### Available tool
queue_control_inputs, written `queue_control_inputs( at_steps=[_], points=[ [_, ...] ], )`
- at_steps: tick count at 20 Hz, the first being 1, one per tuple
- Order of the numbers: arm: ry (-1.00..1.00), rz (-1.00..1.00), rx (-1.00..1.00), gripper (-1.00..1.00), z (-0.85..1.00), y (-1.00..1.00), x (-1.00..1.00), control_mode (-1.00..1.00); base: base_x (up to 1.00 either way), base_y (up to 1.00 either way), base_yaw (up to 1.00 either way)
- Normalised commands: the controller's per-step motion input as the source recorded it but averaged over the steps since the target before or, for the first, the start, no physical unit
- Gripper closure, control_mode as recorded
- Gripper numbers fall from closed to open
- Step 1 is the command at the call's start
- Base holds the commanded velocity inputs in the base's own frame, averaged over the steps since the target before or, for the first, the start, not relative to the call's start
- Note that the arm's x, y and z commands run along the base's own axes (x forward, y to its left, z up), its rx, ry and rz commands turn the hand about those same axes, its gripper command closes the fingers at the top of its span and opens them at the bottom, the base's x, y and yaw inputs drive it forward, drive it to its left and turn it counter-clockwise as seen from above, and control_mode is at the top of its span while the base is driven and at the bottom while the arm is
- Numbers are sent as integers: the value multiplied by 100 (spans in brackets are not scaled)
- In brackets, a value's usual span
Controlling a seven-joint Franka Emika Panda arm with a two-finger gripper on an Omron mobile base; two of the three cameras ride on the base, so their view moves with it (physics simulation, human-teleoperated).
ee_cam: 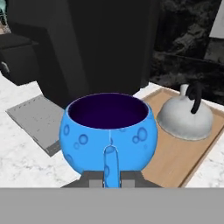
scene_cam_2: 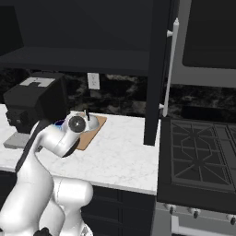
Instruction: Pick the kettle from the counter and place it on the tray. Then pick the mug from the cabinet and place it on the tray. Then close the cabinet doors.
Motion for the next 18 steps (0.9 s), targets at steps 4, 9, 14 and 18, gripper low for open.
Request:
queue_control_inputs(
  at_steps=[4,9,14,18],
  points=[
    [26,11,0,100,-38,0,64,-100,0,0,0],
    [16,21,0,100,-18,0,34,-100,0,0,0],
    [-4,21,-2,100,-23,0,10,-100,0,0,0],
    [-4,10,-3,100,-34,2,22,-100,0,0,0]
  ],
)
